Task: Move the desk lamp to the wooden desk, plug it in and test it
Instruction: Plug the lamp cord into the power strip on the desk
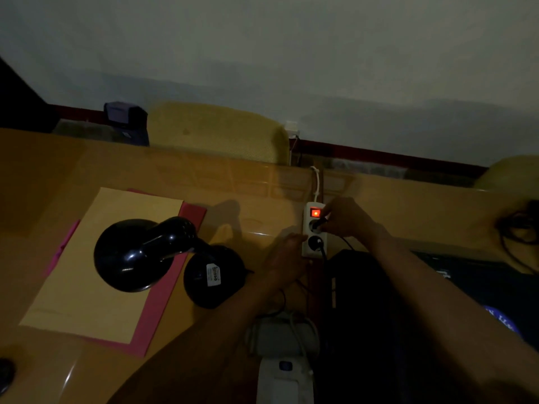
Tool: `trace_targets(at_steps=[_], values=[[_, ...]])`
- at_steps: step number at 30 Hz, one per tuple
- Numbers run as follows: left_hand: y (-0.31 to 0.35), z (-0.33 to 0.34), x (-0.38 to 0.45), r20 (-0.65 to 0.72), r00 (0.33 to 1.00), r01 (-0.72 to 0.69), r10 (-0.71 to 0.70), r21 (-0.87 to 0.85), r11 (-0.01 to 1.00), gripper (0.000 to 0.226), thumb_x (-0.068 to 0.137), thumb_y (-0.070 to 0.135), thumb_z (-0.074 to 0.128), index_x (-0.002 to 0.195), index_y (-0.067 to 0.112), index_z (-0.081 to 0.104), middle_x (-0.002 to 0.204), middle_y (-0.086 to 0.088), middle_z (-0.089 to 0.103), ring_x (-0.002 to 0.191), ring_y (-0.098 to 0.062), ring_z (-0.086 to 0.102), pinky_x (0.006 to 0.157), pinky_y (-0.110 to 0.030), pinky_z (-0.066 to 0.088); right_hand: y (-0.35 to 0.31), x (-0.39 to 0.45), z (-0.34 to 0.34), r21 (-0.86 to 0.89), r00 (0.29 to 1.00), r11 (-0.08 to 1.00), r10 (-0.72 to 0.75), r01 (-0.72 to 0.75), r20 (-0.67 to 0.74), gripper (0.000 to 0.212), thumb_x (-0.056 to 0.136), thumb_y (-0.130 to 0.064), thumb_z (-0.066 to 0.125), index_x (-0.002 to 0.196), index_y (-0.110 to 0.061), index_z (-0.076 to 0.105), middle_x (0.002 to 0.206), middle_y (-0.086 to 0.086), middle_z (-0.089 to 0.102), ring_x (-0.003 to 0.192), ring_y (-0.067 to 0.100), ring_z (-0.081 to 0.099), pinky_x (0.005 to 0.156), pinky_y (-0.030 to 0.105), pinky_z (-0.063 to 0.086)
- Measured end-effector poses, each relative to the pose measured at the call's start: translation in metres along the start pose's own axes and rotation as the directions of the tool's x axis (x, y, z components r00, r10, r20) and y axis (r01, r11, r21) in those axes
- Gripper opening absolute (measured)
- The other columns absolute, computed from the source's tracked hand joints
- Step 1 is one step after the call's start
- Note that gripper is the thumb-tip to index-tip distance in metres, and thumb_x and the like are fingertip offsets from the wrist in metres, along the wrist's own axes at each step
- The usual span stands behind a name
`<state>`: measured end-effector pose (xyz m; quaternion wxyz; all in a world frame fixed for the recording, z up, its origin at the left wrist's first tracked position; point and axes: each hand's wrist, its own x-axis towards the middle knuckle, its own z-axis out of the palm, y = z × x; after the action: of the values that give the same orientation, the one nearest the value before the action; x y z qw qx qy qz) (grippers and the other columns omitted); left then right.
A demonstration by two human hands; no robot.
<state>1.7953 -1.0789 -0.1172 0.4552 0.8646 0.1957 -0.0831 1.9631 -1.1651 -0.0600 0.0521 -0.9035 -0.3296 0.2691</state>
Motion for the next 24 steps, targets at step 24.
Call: trace_targets(at_steps=[24], values=[[-0.008,0.009,0.0,-0.006,0.999,-0.05,0.051,0.11,0.993,0.059,0.089,0.025,0.065,0.143,0.01,0.046,0.149,-0.014,0.046,0.138,-0.03,0.041,0.113,-0.034,0.033,-0.011,0.003,0.001,-0.519,0.953,0.8,-0.249,0.302,0.171,0.029,0.095,-0.012,0.06,0.122,-0.011,0.071,0.12,0.011,0.071,0.11,0.027,0.068,0.088,0.039,0.058]])
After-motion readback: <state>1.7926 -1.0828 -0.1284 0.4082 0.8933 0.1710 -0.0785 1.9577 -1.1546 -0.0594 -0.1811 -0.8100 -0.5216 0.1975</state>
